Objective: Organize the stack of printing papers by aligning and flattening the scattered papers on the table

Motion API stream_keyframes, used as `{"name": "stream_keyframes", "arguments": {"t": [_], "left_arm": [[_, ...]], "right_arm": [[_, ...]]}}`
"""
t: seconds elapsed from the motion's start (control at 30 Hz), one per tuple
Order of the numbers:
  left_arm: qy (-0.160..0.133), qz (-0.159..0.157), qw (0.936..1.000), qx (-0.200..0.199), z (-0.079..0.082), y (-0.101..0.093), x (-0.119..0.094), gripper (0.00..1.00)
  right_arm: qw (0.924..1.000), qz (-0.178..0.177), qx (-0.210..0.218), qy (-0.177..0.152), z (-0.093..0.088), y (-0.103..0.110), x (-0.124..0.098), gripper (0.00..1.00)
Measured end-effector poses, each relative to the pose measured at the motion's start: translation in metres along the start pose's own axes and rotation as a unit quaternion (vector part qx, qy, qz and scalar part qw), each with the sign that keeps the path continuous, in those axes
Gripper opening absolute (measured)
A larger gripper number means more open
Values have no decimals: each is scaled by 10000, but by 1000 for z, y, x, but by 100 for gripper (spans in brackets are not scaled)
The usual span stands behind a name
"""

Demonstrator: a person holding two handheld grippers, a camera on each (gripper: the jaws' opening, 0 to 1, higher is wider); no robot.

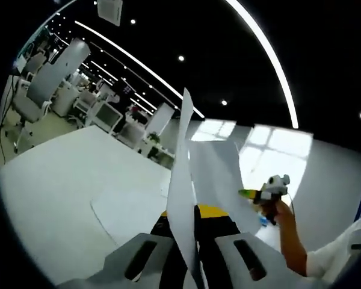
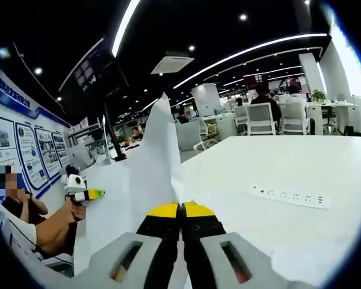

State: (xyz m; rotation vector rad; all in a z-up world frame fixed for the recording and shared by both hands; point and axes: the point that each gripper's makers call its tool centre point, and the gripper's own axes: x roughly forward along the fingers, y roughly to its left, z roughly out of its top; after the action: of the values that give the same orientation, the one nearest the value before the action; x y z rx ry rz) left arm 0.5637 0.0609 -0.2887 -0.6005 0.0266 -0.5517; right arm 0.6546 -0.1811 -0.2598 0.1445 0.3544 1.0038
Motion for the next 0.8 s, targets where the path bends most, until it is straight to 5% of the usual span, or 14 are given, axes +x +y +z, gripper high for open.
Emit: {"name": "stream_keyframes", "arguments": {"t": [0.8], "left_arm": [[59,10,9999,-116,-7,3,1,6]], "right_arm": [[9999,89,-37,73,-2,8,5,0]]}}
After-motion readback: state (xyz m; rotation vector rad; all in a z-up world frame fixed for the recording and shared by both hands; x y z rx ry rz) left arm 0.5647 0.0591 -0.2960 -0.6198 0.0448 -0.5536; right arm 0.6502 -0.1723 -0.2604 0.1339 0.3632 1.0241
